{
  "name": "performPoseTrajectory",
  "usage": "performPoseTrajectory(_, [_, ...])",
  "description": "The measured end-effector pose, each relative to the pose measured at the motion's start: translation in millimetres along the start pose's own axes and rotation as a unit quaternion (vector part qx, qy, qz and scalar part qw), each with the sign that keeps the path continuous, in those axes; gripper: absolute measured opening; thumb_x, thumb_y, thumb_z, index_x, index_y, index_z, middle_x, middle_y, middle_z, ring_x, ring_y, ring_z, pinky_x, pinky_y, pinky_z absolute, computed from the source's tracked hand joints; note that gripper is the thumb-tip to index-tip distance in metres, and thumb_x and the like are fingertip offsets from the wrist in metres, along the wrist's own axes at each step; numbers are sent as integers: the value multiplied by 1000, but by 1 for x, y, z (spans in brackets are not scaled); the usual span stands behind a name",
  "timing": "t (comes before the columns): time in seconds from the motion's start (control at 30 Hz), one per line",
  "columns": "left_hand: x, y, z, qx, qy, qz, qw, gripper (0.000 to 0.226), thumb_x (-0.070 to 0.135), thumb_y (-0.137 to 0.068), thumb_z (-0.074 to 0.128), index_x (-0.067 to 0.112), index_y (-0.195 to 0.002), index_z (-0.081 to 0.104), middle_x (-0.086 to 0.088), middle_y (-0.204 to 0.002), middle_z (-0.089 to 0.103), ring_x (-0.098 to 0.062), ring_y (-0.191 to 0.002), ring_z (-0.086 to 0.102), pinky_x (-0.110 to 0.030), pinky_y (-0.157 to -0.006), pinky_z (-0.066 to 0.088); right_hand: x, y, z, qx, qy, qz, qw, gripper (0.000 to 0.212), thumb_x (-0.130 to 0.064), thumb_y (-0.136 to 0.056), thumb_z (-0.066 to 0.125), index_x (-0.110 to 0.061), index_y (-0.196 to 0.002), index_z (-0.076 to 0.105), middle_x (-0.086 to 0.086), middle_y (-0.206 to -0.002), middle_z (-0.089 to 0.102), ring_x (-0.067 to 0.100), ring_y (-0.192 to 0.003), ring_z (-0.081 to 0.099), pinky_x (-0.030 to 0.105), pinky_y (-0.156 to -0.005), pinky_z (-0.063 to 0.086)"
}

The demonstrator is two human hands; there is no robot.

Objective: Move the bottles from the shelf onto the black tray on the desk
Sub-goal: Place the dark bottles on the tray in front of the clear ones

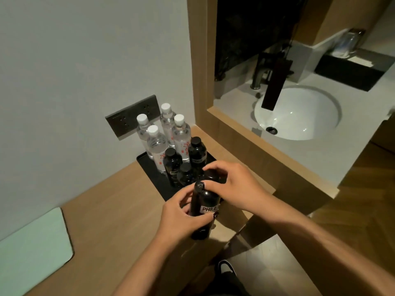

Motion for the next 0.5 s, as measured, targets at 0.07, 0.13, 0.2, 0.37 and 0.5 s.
performPoseTrajectory(0.07, [6,-7,1,-9,-99,59,993,74,19,-60,87,46,-118,50,24,-118,56,12,-112,50,-3,-92,37,11,4,-9,31,-8,19,999,23,-29,-81,70,-26,-103,67,-14,-97,67,1,-92,60,19,-80,47])
performPoseTrajectory(0.13, [12,-17,-5,25,-164,116,979,71,25,-64,85,47,-121,47,28,-124,46,9,-120,42,-9,-100,32,22,1,-17,62,-3,36,997,21,-27,-80,70,-25,-102,67,-14,-95,65,2,-91,58,15,-78,42])
performPoseTrajectory(0.2, [11,-30,-14,81,-180,138,971,63,23,-71,81,37,-125,52,21,-124,48,-1,-123,43,-23,-106,34,31,-5,-23,82,19,44,995,22,-24,-81,71,-23,-102,67,-13,-94,63,3,-90,56,9,-75,38])
performPoseTrajectory(0.37, [-1,-62,-21,100,-260,74,958,58,20,-81,72,26,-134,48,8,-131,49,-10,-125,44,-26,-106,34,49,-34,-25,83,59,48,994,24,-22,-82,71,-19,-105,66,-1,-99,68,16,-92,61,29,-82,49])
performPoseTrajectory(0.5, [-12,-73,-13,114,-292,50,948,56,24,-83,70,25,-134,48,5,-132,52,-15,-126,44,-29,-104,36,63,-59,-13,67,50,37,996,29,-22,-82,72,-18,-110,66,0,-101,69,17,-93,63,25,-83,49])
Point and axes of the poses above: each hand's wrist, its own y-axis away from the middle knuckle, its own z-axis out of the palm, x = y × z, the point moved 4 cm from there along -y, towards the middle knuckle
